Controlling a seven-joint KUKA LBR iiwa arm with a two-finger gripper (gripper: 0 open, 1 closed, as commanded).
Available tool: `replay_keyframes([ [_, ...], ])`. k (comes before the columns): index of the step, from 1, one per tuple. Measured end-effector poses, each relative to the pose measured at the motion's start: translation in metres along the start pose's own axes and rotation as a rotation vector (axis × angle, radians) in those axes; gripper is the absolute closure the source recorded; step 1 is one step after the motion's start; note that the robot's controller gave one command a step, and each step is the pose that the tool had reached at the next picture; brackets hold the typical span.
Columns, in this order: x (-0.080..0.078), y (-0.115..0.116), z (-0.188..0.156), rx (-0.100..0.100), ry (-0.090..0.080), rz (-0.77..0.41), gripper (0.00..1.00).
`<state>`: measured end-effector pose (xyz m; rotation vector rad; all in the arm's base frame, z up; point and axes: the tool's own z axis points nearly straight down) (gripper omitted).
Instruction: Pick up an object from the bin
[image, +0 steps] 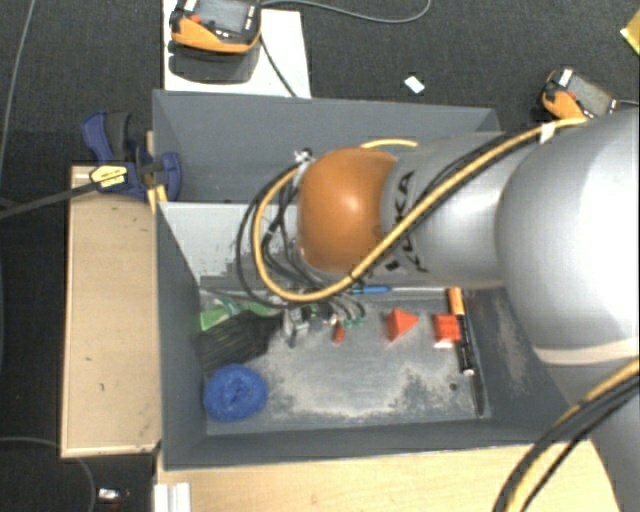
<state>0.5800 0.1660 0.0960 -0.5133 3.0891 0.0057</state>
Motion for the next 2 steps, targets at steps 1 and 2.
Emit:
replay_keyframes([
  [1, -0.003, 0.000, -0.042, 0.001, -0.009, 0.002, 1.00],
  [2, -0.003, 0.000, -0.066, 0.001, -0.010, 0.005, 1.00],
])
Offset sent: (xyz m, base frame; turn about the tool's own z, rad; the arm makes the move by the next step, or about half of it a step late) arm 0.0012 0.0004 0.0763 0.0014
